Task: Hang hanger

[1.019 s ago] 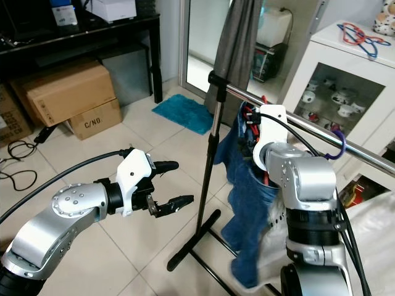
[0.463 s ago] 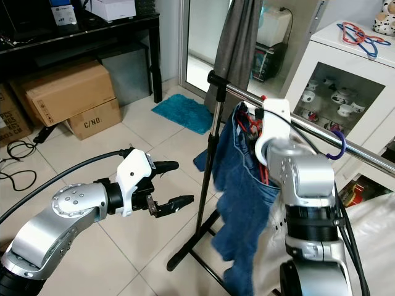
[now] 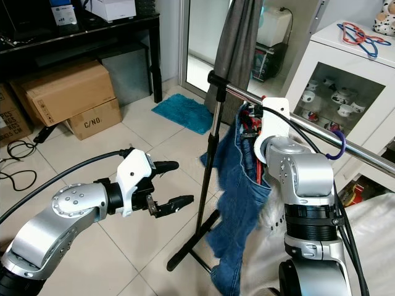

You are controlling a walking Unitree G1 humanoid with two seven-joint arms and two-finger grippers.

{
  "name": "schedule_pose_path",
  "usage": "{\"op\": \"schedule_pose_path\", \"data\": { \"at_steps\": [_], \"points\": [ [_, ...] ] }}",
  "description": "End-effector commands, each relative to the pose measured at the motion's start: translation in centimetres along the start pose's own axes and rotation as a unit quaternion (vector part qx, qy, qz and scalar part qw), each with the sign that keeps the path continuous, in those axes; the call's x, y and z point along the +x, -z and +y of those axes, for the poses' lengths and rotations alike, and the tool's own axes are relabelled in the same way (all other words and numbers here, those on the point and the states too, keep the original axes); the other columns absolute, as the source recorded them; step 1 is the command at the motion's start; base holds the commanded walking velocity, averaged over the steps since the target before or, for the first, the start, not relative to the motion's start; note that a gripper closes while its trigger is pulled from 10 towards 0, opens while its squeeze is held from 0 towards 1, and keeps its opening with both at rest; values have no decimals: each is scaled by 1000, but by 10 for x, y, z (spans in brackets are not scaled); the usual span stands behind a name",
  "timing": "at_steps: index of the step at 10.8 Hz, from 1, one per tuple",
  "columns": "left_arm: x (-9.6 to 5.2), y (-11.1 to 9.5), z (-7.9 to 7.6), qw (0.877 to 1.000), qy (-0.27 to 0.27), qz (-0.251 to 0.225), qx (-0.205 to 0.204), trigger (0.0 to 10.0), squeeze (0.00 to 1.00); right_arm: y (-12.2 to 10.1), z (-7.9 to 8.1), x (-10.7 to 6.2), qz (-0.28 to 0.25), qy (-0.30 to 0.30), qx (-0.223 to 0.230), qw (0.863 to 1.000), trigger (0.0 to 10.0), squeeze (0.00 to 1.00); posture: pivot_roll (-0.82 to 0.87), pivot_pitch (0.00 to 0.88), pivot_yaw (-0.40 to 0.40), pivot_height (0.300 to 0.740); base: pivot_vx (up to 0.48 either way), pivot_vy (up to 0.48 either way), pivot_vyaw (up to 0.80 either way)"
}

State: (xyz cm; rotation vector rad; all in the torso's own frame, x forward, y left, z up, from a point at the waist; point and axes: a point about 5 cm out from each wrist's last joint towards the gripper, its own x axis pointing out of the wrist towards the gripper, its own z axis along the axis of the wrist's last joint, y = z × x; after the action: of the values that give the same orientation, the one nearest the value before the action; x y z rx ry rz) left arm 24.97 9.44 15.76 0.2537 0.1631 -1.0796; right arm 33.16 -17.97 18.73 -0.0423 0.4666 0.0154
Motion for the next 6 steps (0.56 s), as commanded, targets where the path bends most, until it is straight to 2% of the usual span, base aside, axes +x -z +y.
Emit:
{"op": "schedule_pose_path", "data": {
  "at_steps": [1,3,6],
  "points": [
    [2,-2,0,1000,3,1,10,10000,427,-2,-3,-2,-4,4,0,1000,0,0,20,0,-67,740,0,0,0],
    [1,-4,0,1000,-1,2,13,10000,388,-3,-2,-4,-7,-1,-4,1000,0,0,12,0,-76,740,0,0,0],
    [-1,-2,-3,1000,-4,6,11,10000,380,-5,-2,-9,-18,-4,1,1000,0,0,5,0,-73,740,0,0,0]
  ]
}}
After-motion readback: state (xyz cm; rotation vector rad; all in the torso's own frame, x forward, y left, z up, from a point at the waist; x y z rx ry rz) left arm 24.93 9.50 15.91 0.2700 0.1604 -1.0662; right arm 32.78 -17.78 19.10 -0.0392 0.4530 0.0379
